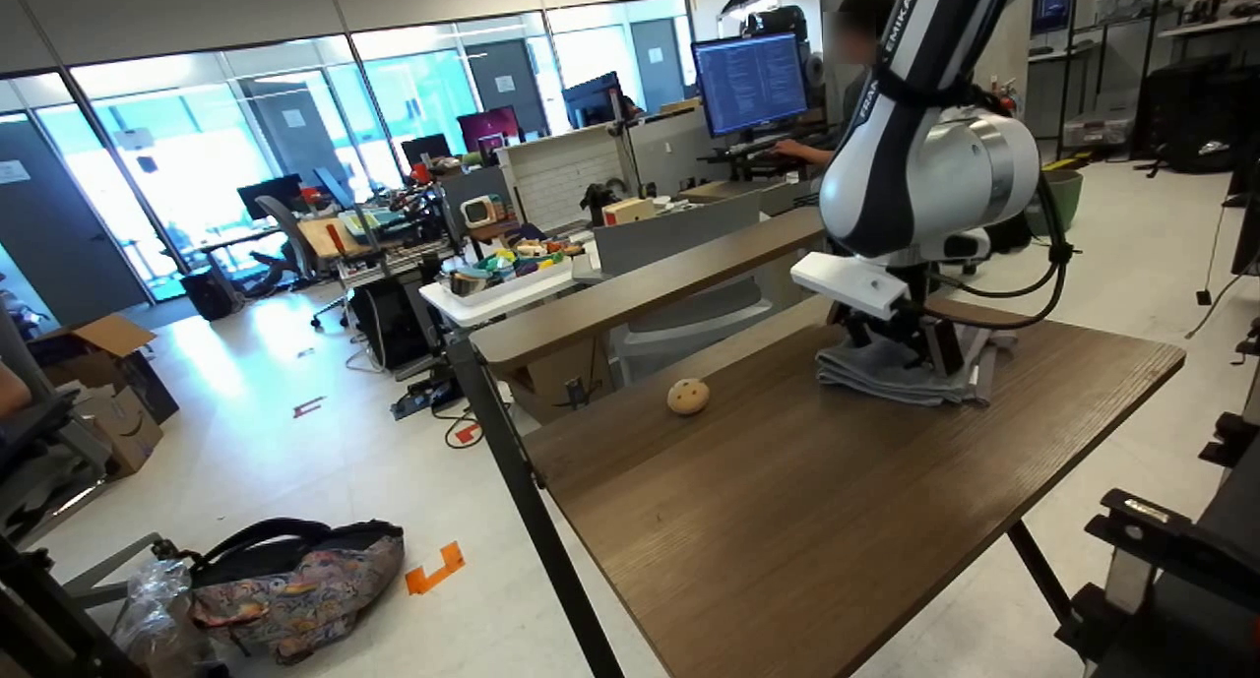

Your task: Wipe the table using the grey towel

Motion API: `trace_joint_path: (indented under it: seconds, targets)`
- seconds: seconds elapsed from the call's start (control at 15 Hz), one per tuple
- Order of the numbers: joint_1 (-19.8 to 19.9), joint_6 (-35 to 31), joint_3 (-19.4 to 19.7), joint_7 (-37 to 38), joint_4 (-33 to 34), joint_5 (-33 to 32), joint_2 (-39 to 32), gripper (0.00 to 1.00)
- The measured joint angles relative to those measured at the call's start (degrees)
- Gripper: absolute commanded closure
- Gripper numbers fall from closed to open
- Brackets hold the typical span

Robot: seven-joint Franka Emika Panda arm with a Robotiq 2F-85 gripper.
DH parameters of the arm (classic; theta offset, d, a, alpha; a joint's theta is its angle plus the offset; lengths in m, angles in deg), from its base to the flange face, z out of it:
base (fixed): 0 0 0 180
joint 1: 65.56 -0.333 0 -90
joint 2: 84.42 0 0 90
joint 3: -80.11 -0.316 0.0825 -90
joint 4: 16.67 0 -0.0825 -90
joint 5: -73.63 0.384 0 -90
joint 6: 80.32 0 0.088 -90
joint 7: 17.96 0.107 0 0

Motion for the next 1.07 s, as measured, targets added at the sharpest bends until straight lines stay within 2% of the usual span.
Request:
trace_joint_path:
  seconds: [0.33, 0.67, 0.8, 1.07]
  targets:
    - [8.04, 3.60, -0.48, 4.81, 8.69, 4.25, -3.87, 0.00]
    - [14.30, 4.10, -6.37, 6.92, 15.02, 11.08, -6.84, 0.00]
    - [15.43, 3.49, -9.22, 6.94, 17.61, 13.38, -8.40, 0.00]
    - [14.48, 1.61, -12.54, 6.66, 21.55, 14.62, -11.08, 0.00]
